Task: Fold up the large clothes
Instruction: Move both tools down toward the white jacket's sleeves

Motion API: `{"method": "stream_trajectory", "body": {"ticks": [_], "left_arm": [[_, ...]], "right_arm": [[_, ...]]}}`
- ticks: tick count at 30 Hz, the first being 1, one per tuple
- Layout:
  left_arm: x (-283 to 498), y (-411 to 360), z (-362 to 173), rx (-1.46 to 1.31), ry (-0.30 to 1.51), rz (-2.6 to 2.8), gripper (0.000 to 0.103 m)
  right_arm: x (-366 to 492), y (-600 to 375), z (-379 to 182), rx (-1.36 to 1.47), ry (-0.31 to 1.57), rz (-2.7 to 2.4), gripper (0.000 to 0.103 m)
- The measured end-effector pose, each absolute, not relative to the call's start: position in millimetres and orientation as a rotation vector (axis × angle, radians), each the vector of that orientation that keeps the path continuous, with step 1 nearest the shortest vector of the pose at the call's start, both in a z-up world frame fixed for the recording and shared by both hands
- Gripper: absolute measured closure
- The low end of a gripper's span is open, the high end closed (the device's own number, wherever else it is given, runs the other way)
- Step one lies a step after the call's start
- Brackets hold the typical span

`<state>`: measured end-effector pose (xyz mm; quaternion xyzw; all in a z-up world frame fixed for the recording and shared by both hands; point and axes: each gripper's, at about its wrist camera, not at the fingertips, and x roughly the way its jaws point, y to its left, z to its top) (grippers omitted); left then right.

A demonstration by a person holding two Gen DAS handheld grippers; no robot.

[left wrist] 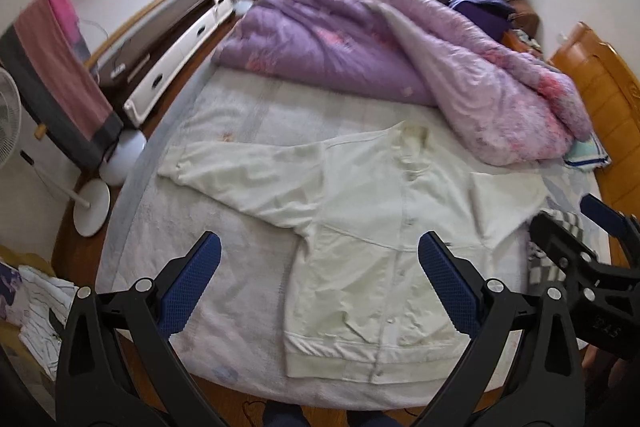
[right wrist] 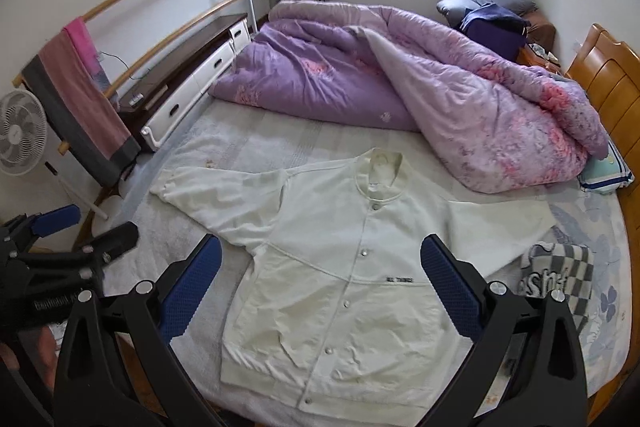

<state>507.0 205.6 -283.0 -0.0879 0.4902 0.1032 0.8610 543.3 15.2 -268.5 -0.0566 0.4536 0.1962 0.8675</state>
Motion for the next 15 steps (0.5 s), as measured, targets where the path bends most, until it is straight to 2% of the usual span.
{"method": "stream_trajectory", "body": {"ticks": [4,12,13,15], "left_arm": [[534.1,274.3,-338.1,-0.195,1.081,0.257,0.005],[578.1,441.4,-473.0,-0.422,1.148,0.415,0.005],[582.2,459.4,-491.6,-0.436,1.161,0.451,0.005],[588.2,490.5,-523.4,-0.460,1.185,0.504,0.005]], "right_arm": [[573.7,64.1,-314.1,-0.122,0.982,0.389,0.007],[641.3,152.7,-429.6,-0.157,1.033,0.379,0.009],[649.2,160.2,-443.8,-0.159,1.040,0.380,0.012],[664.1,172.7,-471.8,-0.155,1.077,0.378,0.033]]}}
